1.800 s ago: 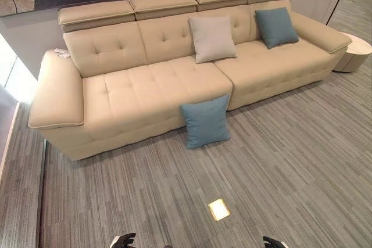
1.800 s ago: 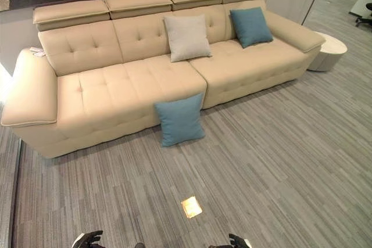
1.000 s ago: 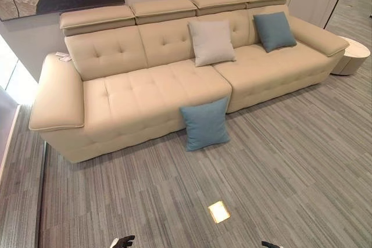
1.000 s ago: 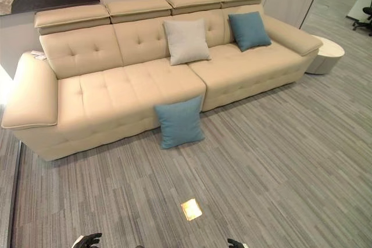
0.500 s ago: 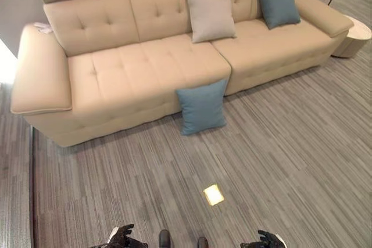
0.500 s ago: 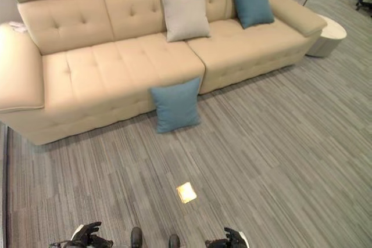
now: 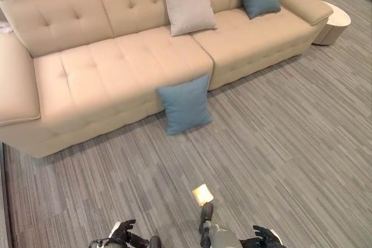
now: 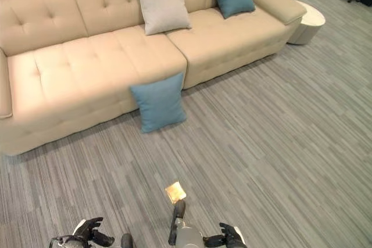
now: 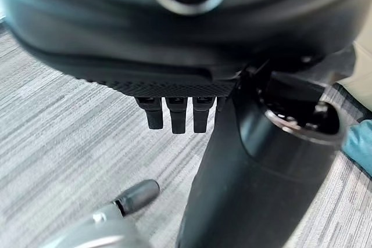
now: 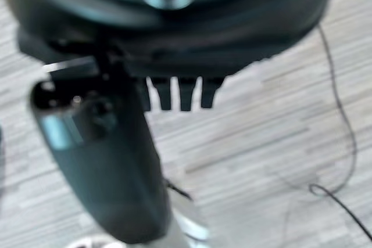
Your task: Pick up all the scattered cushions and arrange them neatly on the sofa.
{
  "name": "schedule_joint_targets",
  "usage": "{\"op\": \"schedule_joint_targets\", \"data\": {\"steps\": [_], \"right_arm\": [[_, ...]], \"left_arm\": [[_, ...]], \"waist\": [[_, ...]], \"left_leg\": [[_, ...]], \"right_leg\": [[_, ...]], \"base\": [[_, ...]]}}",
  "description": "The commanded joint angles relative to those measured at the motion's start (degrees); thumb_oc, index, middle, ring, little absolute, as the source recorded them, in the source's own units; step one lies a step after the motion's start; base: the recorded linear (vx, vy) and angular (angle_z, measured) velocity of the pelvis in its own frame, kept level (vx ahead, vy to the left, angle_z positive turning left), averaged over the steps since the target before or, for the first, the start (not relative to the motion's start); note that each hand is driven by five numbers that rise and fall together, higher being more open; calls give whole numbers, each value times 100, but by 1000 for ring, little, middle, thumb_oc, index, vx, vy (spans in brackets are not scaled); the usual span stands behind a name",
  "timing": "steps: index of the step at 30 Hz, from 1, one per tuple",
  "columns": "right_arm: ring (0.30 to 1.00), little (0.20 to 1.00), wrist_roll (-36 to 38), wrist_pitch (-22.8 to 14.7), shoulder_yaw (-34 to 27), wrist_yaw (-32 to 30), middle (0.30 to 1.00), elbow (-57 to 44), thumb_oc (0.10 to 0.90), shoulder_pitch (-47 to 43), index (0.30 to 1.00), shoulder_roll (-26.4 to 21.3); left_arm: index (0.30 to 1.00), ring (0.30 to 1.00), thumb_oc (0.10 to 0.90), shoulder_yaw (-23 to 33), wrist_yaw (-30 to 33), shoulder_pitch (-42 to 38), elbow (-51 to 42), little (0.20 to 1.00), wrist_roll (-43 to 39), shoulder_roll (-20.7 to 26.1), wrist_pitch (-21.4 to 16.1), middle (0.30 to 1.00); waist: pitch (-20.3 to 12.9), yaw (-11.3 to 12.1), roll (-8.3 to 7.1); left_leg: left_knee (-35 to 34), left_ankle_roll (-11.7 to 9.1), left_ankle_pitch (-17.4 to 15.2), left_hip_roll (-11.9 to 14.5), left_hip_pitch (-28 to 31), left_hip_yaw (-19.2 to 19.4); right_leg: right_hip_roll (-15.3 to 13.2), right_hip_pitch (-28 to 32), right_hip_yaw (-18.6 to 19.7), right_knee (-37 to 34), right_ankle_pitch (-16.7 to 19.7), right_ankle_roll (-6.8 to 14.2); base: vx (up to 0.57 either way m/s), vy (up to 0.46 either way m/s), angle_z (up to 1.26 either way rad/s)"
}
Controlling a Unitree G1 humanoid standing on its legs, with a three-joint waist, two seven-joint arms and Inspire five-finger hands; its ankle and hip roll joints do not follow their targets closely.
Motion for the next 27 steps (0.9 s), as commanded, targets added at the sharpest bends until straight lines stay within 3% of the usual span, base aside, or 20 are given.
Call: {"op": "schedule_joint_targets", "data": {"steps": [1, 2, 3, 4, 7, 9, 11, 13, 16, 22, 27], "right_arm": [[900, 900, 69, -200, 221, -119, 900, -38, 800, -184, 900, -212], [900, 900, 166, -236, 194, -124, 900, -19, 800, -175, 900, -227], [900, 900, 166, -236, 194, -124, 900, -19, 800, -177, 900, -223], [900, 900, 233, -248, 172, -145, 900, -12, 800, -212, 900, -254], [900, 900, 271, -247, 166, -154, 900, 21, 800, -222, 900, -297], [900, 900, 303, -232, 162, -165, 900, 36, 800, -226, 900, -330], [900, 900, 295, -262, 180, -183, 900, 45, 800, -204, 900, -372], [900, 900, 287, -259, 183, -195, 900, 50, 800, -194, 900, -383], [900, 900, 224, -252, 220, -239, 900, 92, 800, -192, 900, -376], [900, 900, 119, -243, 247, -193, 900, 79, 800, -139, 900, -292], [900, 900, 8, -202, 290, -102, 900, 4, 800, -176, 900, -202]], "left_arm": [[900, 900, 800, 91, 13, -310, -102, 900, -101, 149, -133, 900], [900, 900, 800, 61, -20, -338, -150, 900, -147, 126, -143, 900], [900, 900, 800, 62, -20, -340, -150, 900, -148, 130, -142, 900], [900, 900, 800, 30, -44, -403, -234, 900, -241, 119, -156, 900], [900, 900, 800, 17, -37, -440, -267, 900, -303, 112, -163, 900], [900, 900, 800, -28, -33, -464, -272, 900, -299, 96, -147, 900], [900, 900, 800, -89, -27, -471, -252, 900, -217, 76, -131, 900], [900, 900, 800, -100, -20, -469, -246, 900, -197, 76, -129, 900], [900, 900, 800, -84, -15, -425, -208, 900, -210, 67, -144, 900], [900, 900, 800, 24, -54, -275, -114, 900, -244, 63, -104, 900], [900, 900, 800, 82, -83, -300, -181, 900, -240, 180, -74, 900]], "waist": [[-18, -84, -165], [47, -47, -173], [30, -62, -192], [136, -33, -263], [231, 8, -277], [267, 40, -299], [255, 53, -321], [260, 74, -314], [266, 222, -232], [105, 317, -253], [10, 419, -340]], "left_leg": [[1163, 121, -758, -382, -160, -234], [2091, -56, -331, -191, -549, -246], [2080, -52, -306, -212, -574, -259], [2980, -110, 88, -85, -1026, -280], [3426, -94, 175, 9, -1342, -252], [3282, -11, -18, -59, -1606, -188], [2469, 67, -352, -201, -1818, -54], [2169, 66, -307, -260, -1949, -22], [1390, -25, 264, -427, -2356, -122], [1089, 87, 146, -571, -2007, -243], [1070, 377, -187, -666, -1685, -114]], "right_leg": [[-106, 15, 208, 116, -580, 204], [59, 285, 292, -45, -691, 13], [38, 265, 283, -52, -681, 15], [102, 459, 311, -162, -776, -170], [191, 662, 316, -294, -858, -262], [180, 785, 358, -362, -921, -248], [136, 944, 385, -476, -1012, -134], [141, 1018, 392, -521, -1042, -115], [312, 1290, 551, -657, -1170, -64], [264, 1431, 714, -466, -1300, 24], [13, 1136, 681, 552, -1370, 334]], "base": [[141, -266, 4], [71, -180, 7], [135, -342, 3], [49, -164, -8], [103, -187, -6], [123, -46, 6], [234, 3, 4], [160, 29, 20], [184, 49, 6], [224, 118, -38], [128, 115, -21]]}}
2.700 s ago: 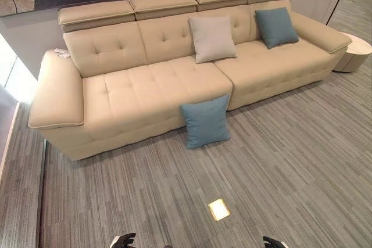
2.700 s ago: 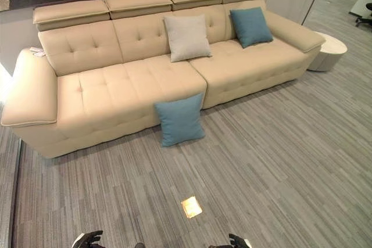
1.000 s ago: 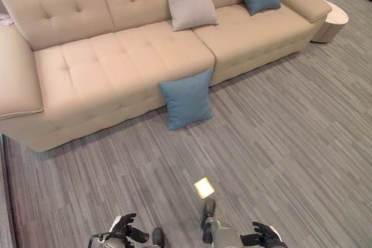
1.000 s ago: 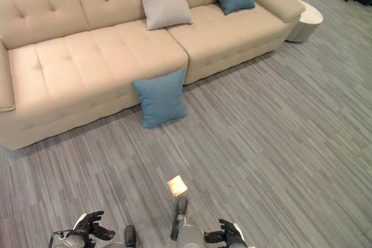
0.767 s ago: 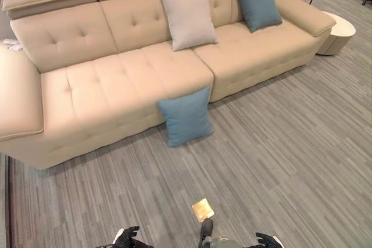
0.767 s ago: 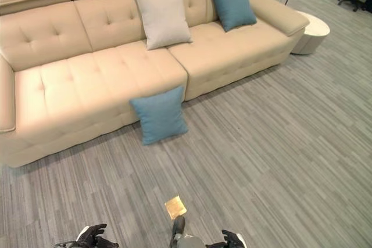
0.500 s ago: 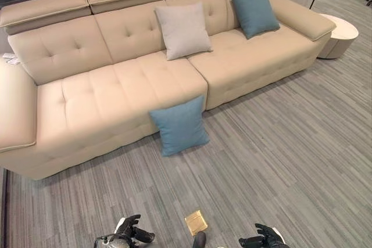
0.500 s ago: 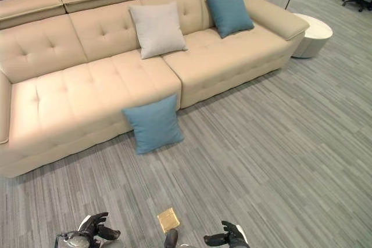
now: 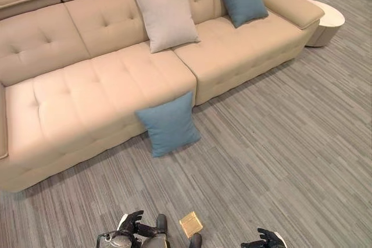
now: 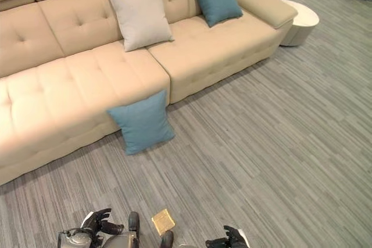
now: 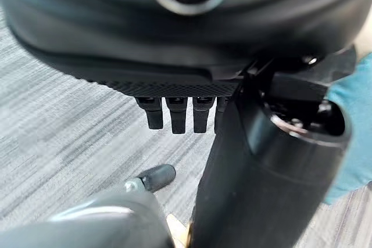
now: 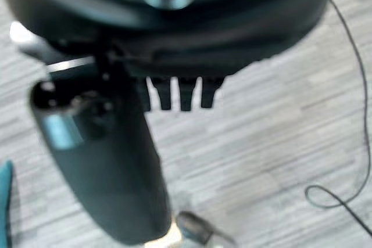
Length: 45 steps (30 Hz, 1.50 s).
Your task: Pick up all the scattered cushions and arrange them neatly on the sofa.
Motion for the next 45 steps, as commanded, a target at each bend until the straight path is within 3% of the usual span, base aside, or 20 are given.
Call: {"op": "schedule_joint_targets", "data": {"steps": [1, 4, 6, 11, 15, 21, 23, 24, 25, 26, 27, 29, 30, 34, 36, 37, 39, 42, 45], "right_arm": [[900, 900, -142, -63, 91, 5, 900, -247, 800, -38, 900, -162], [900, 900, -170, -49, 112, 30, 900, -363, 800, -112, 900, -145], [900, 900, -178, -43, 115, 31, 900, -374, 800, -115, 900, -147], [900, 900, -169, -42, 133, -1, 900, -414, 800, -185, 900, -222], [900, 900, -195, -4, 147, -3, 900, -399, 800, -160, 900, -281], [900, 900, -162, -52, 155, -9, 900, -317, 800, -94, 900, -288], [900, 900, -69, -105, 135, -1, 900, -344, 800, -77, 900, -295], [900, 900, -68, -105, 135, -1, 900, -344, 800, -77, 900, -295], [900, 900, -14, -145, 126, -9, 900, -400, 800, -114, 900, -312], [900, 900, -14, -145, 126, -9, 900, -399, 800, -115, 900, -311], [900, 900, 19, -161, 128, -21, 900, -424, 800, -141, 900, -326], [900, 900, 49, -152, 129, -35, 900, -452, 800, -184, 900, -383], [900, 900, 49, -152, 129, -35, 900, -452, 800, -184, 900, -384], [900, 900, 66, -158, 129, -41, 900, -449, 800, -137, 900, -426], [900, 900, 32, -139, 130, -69, 900, -402, 800, -104, 900, -435], [900, 900, 32, -139, 130, -69, 900, -402, 800, -104, 900, -435], [900, 900, 2, -112, 119, -102, 900, -360, 800, -82, 900, -424], [900, 900, -45, -95, 120, -93, 900, -343, 800, -21, 900, -379], [900, 900, -97, -83, 131, -59, 900, -323, 800, 52, 900, -286]], "left_arm": [[900, 900, 800, -120, 65, 34, -100, 900, -16, 256, -77, 900], [900, 900, 800, -112, 81, -7, -151, 900, -41, 326, -63, 900], [900, 900, 800, -107, 82, 2, -144, 900, -32, 337, -58, 900], [900, 900, 800, -81, 84, 46, -9, 900, -11, 325, -53, 900], [900, 900, 800, -22, 91, 67, 166, 900, 10, 265, -88, 900], [900, 900, 800, 37, 82, 136, 188, 900, -50, 178, -100, 900], [900, 900, 800, 20, 50, 136, 176, 900, -82, 153, -115, 900], [900, 900, 800, 20, 50, 136, 175, 900, -82, 153, -115, 900], [900, 900, 800, -28, 30, 81, 100, 900, -96, 151, -132, 900], [900, 900, 800, -28, 30, 80, 100, 900, -96, 152, -131, 900], [900, 900, 800, -70, 30, 34, 47, 900, -111, 145, -134, 900], [900, 900, 800, -145, 18, -29, -49, 900, -130, 132, -135, 900], [900, 900, 800, -145, 18, -29, -49, 900, -130, 132, -135, 900], [900, 900, 800, -213, 12, -11, -36, 900, -86, 89, -116, 900], [900, 900, 800, -243, 25, -13, -29, 900, -21, 87, -96, 900], [900, 900, 800, -243, 25, -14, -29, 900, -21, 87, -96, 900], [900, 900, 800, -258, 25, 3, -48, 900, -26, 110, -106, 900], [900, 900, 800, -186, 14, 86, -29, 900, -43, 112, -80, 900], [900, 900, 800, -128, 0, 149, -5, 900, -26, 155, -57, 900]], "waist": [[-113, 302, -254], [10, 258, -152], [18, 255, -147], [42, 175, -136], [80, 43, -214], [-131, 28, -227], [-181, 22, -186], [-180, 17, -183], [-104, 31, -199], [-111, 19, -196], [-31, 32, -217], [93, 47, -255], [92, 46, -254], [111, 82, -245], [84, 110, -137], [87, 111, -138], [90, 178, -57], [21, 206, -51], [-103, 263, -205]], "left_leg": [[814, 178, -1225, -154, -135, -54], [849, 361, -1383, -180, 85, -98], [817, 381, -1418, -195, 177, -104], [657, 354, -1557, -267, 525, -222], [627, 268, -1786, -392, 848, -475], [571, 75, -1860, -179, 1060, -638], [852, -141, -1663, 6, 985, -672], [862, -145, -1669, 10, 981, -677], [1617, -342, -1247, 157, 635, -599], [1647, -345, -1257, 160, 608, -613], [2152, -411, -1003, 247, 344, -593], [2852, -365, -789, 387, -58, -412], [2855, -365, -790, 388, -60, -413], [2159, -242, -1219, 269, -383, -180], [1149, -283, -807, 218, -630, 11], [1148, -283, -807, 218, -626, 12], [708, -365, -343, 207, -975, 84], [501, -326, -326, 211, -799, 122], [673, -197, -501, 88, -714, 68]], "right_leg": [[-703, -496, 234, 1435, -407, 491], [-931, -1100, 151, 2502, -75, 656], [-983, -1169, 83, 2496, -59, 628], [-1043, -1494, -125, 1466, 94, 467], [-931, -1684, 256, 655, 403, 551], [-780, -1374, 172, 500, 393, 355], [-620, -1162, 143, 360, 256, 201], [-617, -1158, 137, 355, 257, 198], [-552, -934, 107, 222, 169, 71], [-550, -941, 94, 220, 171, 69], [-529, -823, 76, 147, 132, -25], [-493, -566, 14, -20, 47, -148], [-492, -566, 13, -21, 47, -148], [-517, -319, 11, -146, -102, -61], [-418, -134, -6, -181, -292, -24], [-418, -131, -5, -182, -292, -24], [-269, 76, 100, -183, -478, -30], [-230, 187, 167, -167, -546, -11], [-371, 302, 309, 19, -650, 58]], "base": [[94, 136, -2], [101, 111, -3], [125, 33, 5], [199, -43, 3], [220, -121, 9], [196, -186, 30], [194, -245, 24], [111, -218, 20], [60, -146, 8], [76, -224, 21], [35, -152, 33], [94, -208, 36], [157, -131, 10], [162, -16, 6], [265, 50, 19], [179, 24, 25], [254, 43, 17], [329, 117, -1], [318, 136, -31]]}}
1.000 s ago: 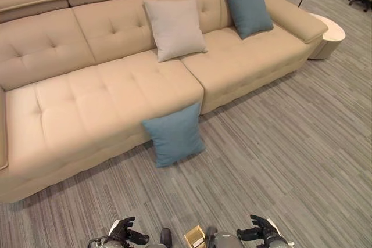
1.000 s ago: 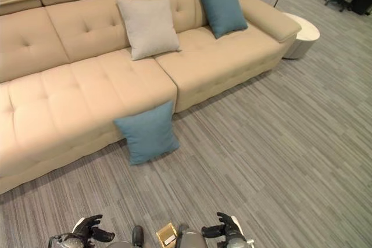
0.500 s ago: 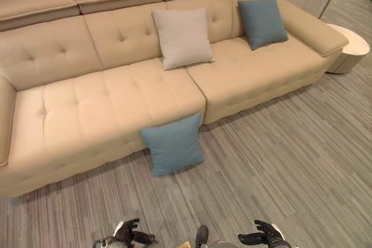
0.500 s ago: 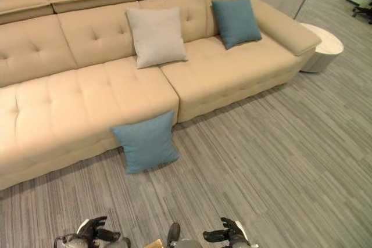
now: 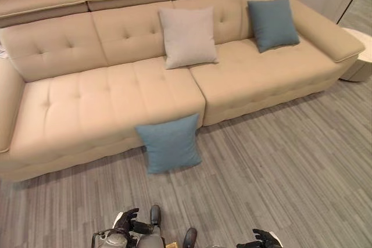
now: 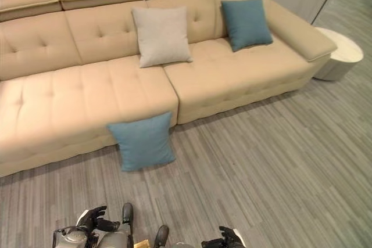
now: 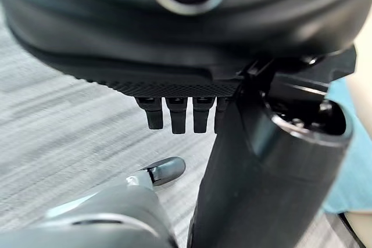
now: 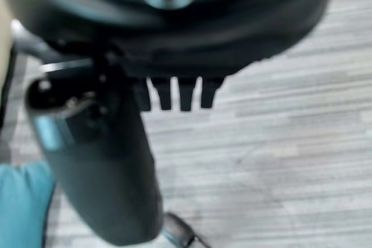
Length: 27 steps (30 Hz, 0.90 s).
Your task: Pick up all the scattered cushions and arrange them neatly on the sofa.
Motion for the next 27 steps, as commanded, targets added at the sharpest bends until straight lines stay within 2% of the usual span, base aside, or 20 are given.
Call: {"op": "schedule_joint_targets", "data": {"steps": [1, 4, 5, 7, 8, 9, 10, 12, 13, 17, 20, 21, 22, 23, 25, 26, 27], "right_arm": [[900, 900, -1, -81, -81, -132, 900, -333, 800, 66, 900, -296], [900, 900, -17, -65, -68, -99, 900, -356, 800, 58, 900, -264], [900, 900, -39, -61, -77, -82, 900, -362, 800, 42, 900, -249], [900, 900, -50, -56, -76, -68, 900, -376, 800, 33, 900, -242], [900, 900, -65, -48, -72, -42, 900, -409, 800, -10, 900, -227], [900, 900, -65, -48, -73, -42, 900, -408, 800, -12, 900, -228], [900, 900, -92, -31, -42, -33, 900, -449, 800, -53, 900, -215], [900, 900, -95, -34, -34, -27, 900, -480, 800, -65, 900, -197], [900, 900, -106, -33, -29, -32, 900, -478, 800, -69, 900, -197], [900, 900, -85, -54, 13, -32, 900, -496, 800, -90, 900, -220], [900, 900, -50, -64, 83, -30, 900, -538, 800, -116, 900, -259], [900, 900, -50, -58, 101, -34, 900, -502, 800, -107, 900, -298], [900, 900, -37, -56, 102, -32, 900, -481, 800, -82, 900, -287], [900, 900, -27, -84, 46, -40, 900, -470, 800, 15, 900, -296], [900, 900, 43, -113, -26, -58, 900, -468, 800, 53, 900, -332], [900, 900, 43, -113, -26, -58, 900, -468, 800, 53, 900, -332], [900, 900, 116, -119, -54, -80, 900, -452, 800, 20, 900, -372]], "left_arm": [[900, 900, 800, -155, 4, 114, 59, 900, 100, 0, -37, 900], [900, 900, 800, -136, 2, 101, 28, 900, 73, 44, -39, 900], [900, 900, 800, -118, 0, 80, -9, 900, 53, 81, -36, 900], [900, 900, 800, -118, 1, 66, -26, 900, 51, 106, -32, 900], [900, 900, 800, -100, 8, 47, -61, 900, 34, 157, -33, 900], [900, 900, 800, -100, 8, 45, -61, 900, 34, 156, -33, 900], [900, 900, 800, -102, 18, 33, -82, 900, 22, 187, -28, 900], [900, 900, 800, -91, 32, 36, -80, 900, 3, 216, -31, 900], [900, 900, 800, -78, 36, 47, -61, 900, 3, 227, -33, 900], [900, 900, 800, -92, 31, 49, -49, 900, 8, 223, -57, 900], [900, 900, 800, -114, 39, 16, 2, 900, 44, 200, -82, 900], [900, 900, 800, -143, 41, -65, 46, 900, 109, 167, -115, 900], [900, 900, 800, -157, 47, -55, 73, 900, 132, 150, -118, 900], [900, 900, 800, -192, 38, -31, 82, 900, 150, 94, -129, 900], [900, 900, 800, -252, 20, -39, 45, 900, 171, 47, -126, 900], [900, 900, 800, -252, 20, -39, 45, 900, 171, 47, -126, 900], [900, 900, 800, -329, 15, -91, -33, 900, 191, 15, -125, 900]], "waist": [[-60, 105, 61], [-116, 140, 7], [-151, 194, -46], [-174, 207, -47], [-106, 182, -26], [-123, 183, -19], [-7, 145, 9], [45, 140, 97], [45, 135, 118], [124, 28, 135], [195, -116, 44], [233, -194, -26], [213, -198, -36], [158, -213, -8], [162, -293, -1], [161, -294, 0], [248, -336, -20]], "left_leg": [[999, 542, -640, -167, -285, -42], [1070, 634, -780, -206, -280, -10], [1115, 743, -965, -281, -196, 40], [1095, 797, -1012, -301, -158, 37], [1083, 940, -1167, -383, 38, 5], [1074, 938, -1153, -376, 20, 5], [1106, 1066, -1258, -456, 172, -38], [1081, 1131, -1303, -450, 282, -126], [1046, 1147, -1330, -468, 369, -188], [967, 1141, -1422, -572, 661, -461], [923, 1120, -1531, -748, 855, -765], [948, 1059, -1649, -920, 1003, -1058], [947, 1035, -1683, -934, 1015, -1083], [1026, 907, -1727, -909, 1020, -1113], [1456, 777, -1821, -790, 826, -868], [1458, 777, -1823, -789, 823, -868], [2158, 699, -1755, -584, 449, -452]], "right_leg": [[-618, 535, 822, 416, -727, -313], [-707, 454, 846, 639, -734, -241], [-808, 343, 821, 976, -703, -88], [-842, 219, 806, 1226, -656, -20], [-988, -149, 805, 2003, -418, 163], [-978, -168, 806, 1992, -402, 160], [-1109, -445, 768, 2633, -52, 290], [-1151, -733, 731, 3066, 143, 292], [-1149, -839, 710, 3092, 120, 245], [-858, -1131, 910, 2607, -199, 81], [-516, -1423, 1331, 1654, -75, 15], [-409, -1446, 1543, 1182, 96, 32], [-416, -1350, 1546, 1115, 89, -37], [-433, -1241, 1442, 1073, 50, -138], [-540, -1074, 1244, 956, -4, -226], [-540, -1075, 1243, 956, -4, -226], [-617, -868, 1139, 872, -71, -346]], "base": [[258, 139, -40], [157, 104, -40], [225, 181, -26], [154, 147, -35], [90, 110, -29], [164, 206, -23], [111, 127, -5], [162, 118, 24], [209, 56, 50], [183, 0, 58], [260, -60, 37], [291, -94, 65], [323, -150, 162], [172, -130, 145], [97, -102, 109], [6, -74, 83], [-6, -46, 124]]}}
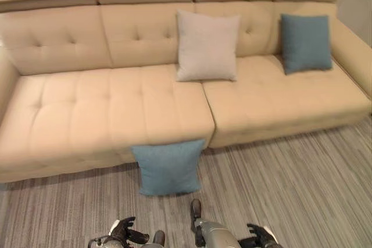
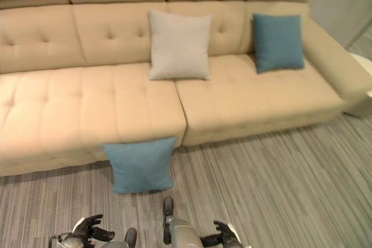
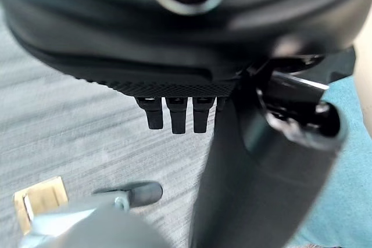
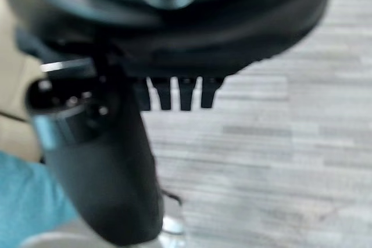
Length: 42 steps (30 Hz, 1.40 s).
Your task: Pick up all the scattered cushions and arrange them neatly on the sofa.
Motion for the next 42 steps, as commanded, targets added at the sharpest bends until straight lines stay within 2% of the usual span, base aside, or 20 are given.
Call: {"op": "schedule_joint_targets", "data": {"steps": [1, 2, 3, 4, 5, 6, 8, 10, 14, 17, 21, 26, 30, 31, 32, 33, 36, 39, 40, 42], "right_arm": [[900, 900, 160, -158, -128, -106, 900, -128, 800, -119, 900, -373], [900, 900, 220, -145, -153, -122, 900, -83, 800, -128, 900, -376], [900, 900, 221, -145, -153, -122, 900, -83, 800, -125, 900, -379], [900, 900, 238, -129, -183, -118, 900, -75, 800, -86, 900, -372], [900, 900, 239, -132, -217, -118, 900, -46, 800, -94, 900, -367], [900, 900, 239, -132, -216, -118, 900, -46, 800, -93, 900, -367], [900, 900, 220, -112, -249, -136, 900, -72, 800, -81, 900, -361], [900, 900, 206, -108, -262, -130, 900, -84, 800, -63, 900, -362], [900, 900, 121, -86, -328, -88, 900, -64, 800, -28, 900, -330], [900, 900, 81, -67, -275, -60, 900, -93, 800, -99, 900, -241], [900, 900, 62, -48, -252, -63, 900, -175, 800, -156, 900, -199], [900, 900, -26, -60, -167, -67, 900, -226, 800, -235, 900, -155], [900, 900, -46, -78, -104, -57, 900, -203, 800, -247, 900, -193], [900, 900, -78, -100, -32, -85, 900, -230, 800, -263, 900, -223], [900, 900, -98, -97, -2, -81, 900, -246, 800, -281, 900, -224], [900, 900, -104, -114, 0, -85, 900, -273, 800, -304, 900, -233], [900, 900, -122, -129, 18, -74, 900, -325, 800, -257, 900, -260], [900, 900, -41, -176, -26, -105, 900, -353, 800, -187, 900, -313], [900, 900, 84, -205, -12, -160, 900, -395, 800, -304, 900, -389], [900, 900, 135, -210, -7, -179, 900, -404, 800, -362, 900, -401]], "left_arm": [[900, 900, 800, -151, 3, -142, -186, 900, 153, 15, -144, 900], [900, 900, 800, -200, 17, -183, -248, 900, 131, 7, -129, 900], [900, 900, 800, -201, 17, -180, -250, 900, 131, 3, -129, 900], [900, 900, 800, -207, 20, -189, -274, 900, 132, 16, -121, 900], [900, 900, 800, -228, 14, -186, -294, 900, 133, 34, -118, 900], [900, 900, 800, -228, 14, -186, -295, 900, 133, 35, -118, 900], [900, 900, 800, -269, 15, -183, -319, 900, 99, 76, -120, 900], [900, 900, 800, -280, 21, -181, -316, 900, 95, 84, -124, 900], [900, 900, 800, -263, -37, -146, -243, 900, 131, 76, -103, 900], [900, 900, 800, -281, -45, -181, -270, 900, 162, 169, -110, 900], [900, 900, 800, -217, -9, -193, -271, 900, 142, 268, -102, 900], [900, 900, 800, -65, 39, -127, -187, 900, 132, 391, -113, 900], [900, 900, 800, 15, 32, -45, -86, 900, 161, 407, -96, 900], [900, 900, 800, 23, 22, -7, -82, 900, 138, 384, -99, 900], [900, 900, 800, 32, 14, -1, -62, 900, 129, 387, -93, 900], [900, 900, 800, 53, 2, -7, -58, 900, 125, 393, -93, 900], [900, 900, 800, 21, -14, -2, -47, 900, 194, 381, -103, 900], [900, 900, 800, 18, -48, -12, -103, 900, 173, 324, -144, 900], [900, 900, 800, -51, -35, -143, -224, 900, 66, 284, -170, 900], [900, 900, 800, -75, -20, -193, -264, 900, 21, 263, -173, 900]], "waist": [[21, -128, -91], [29, -176, -80], [55, -164, -64], [-17, -181, -39], [-65, -182, -65], [-66, -184, -66], [-80, -158, -48], [-79, -158, -55], [-205, -170, -40], [-175, -108, -100], [-156, -77, -126], [-94, 62, -75], [-146, 29, -42], [-125, 33, -29], [-123, 60, -12], [-115, 123, -18], [-88, 52, -68], [-25, 13, -135], [223, 42, -155], [275, 46, -136]], "left_leg": [[1299, -53, -549, -216, -602, 1053], [1454, -87, -436, 183, -762, 1529], [1485, -91, -472, 204, -738, 1532], [1161, -149, -538, 507, -710, 1668], [735, -229, -123, 722, -823, 1656], [729, -230, -119, 719, -820, 1654], [447, -392, 313, 983, -1028, 1435], [509, -440, 384, 1014, -1138, 1368], [381, -447, 262, 836, -974, 1320], [584, -268, -38, 588, -959, 1393], [663, -125, -196, 473, -988, 1494], [459, -1, -272, 439, -745, 1780], [42, 46, -174, 248, -456, 1804], [-76, 58, -158, 172, -359, 1806], [-111, 33, -252, 168, -289, 1775], [-109, 12, -266, 181, -271, 1819], [-14, 8, -214, 137, -315, 1816], [671, -214, -328, 212, -569, 1906], [1771, -467, -7, 440, -1252, 1822], [1950, -503, 25, 516, -1394, 1757]], "right_leg": [[-129, 755, -8, -189, -686, -94], [-184, 957, -193, -279, -801, -200], [-166, 990, -188, -278, -811, -202], [-224, 1155, -297, -348, -961, -138], [-315, 1185, -378, -341, -946, -124], [-317, 1185, -380, -341, -947, -124], [-374, 1297, -365, -285, -1099, -113], [-411, 1326, -360, -244, -1136, -108], [-604, 1362, -275, -165, -1044, 32], [-871, 1263, -123, 132, -948, 199], [-1020, 1050, -99, 380, -824, 319], [-1270, 892, -586, 696, -627, 438], [-806, 810, -650, 609, -720, 389], [-546, 653, -752, 562, -795, 273], [-516, 596, -857, 606, -895, 275], [-579, 592, -1193, 546, -927, 244], [-512, 682, -1203, 268, -908, 124], [-401, 904, -1059, -94, -934, -31], [-376, 936, -1026, -153, -933, -186], [-352, 930, -1030, -147, -968, -260]], "base": [[41, -62, 140], [48, -15, 123], [190, 51, 69], [199, 154, 47], [196, 153, 33], [121, 145, 28], [171, 181, 32], [159, 217, 19], [160, 283, -15], [118, 333, -32], [14, 191, -15], [39, 164, -26], [92, 89, -22], [163, 75, -6], [146, 29, -9], [39, -15, -8], [39, -74, 0], [14, -120, 16], [-115, -128, 28], [-57, -31, 32]]}}
